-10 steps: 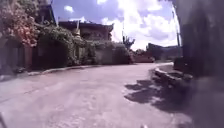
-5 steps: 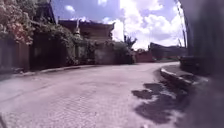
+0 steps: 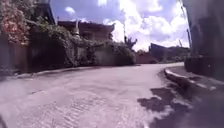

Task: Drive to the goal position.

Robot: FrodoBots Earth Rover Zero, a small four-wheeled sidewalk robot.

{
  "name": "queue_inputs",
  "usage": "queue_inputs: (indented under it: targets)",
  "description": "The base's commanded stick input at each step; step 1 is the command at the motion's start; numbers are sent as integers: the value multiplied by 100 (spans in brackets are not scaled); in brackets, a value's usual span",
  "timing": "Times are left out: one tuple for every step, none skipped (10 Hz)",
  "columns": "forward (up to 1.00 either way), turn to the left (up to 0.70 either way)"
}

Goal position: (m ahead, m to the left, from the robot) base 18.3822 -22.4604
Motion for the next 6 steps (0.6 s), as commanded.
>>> queue_inputs:
  targets:
    - [85, 0]
    - [85, 0]
    - [85, 0]
    - [85, -11]
    - [85, -25]
    - [85, -31]
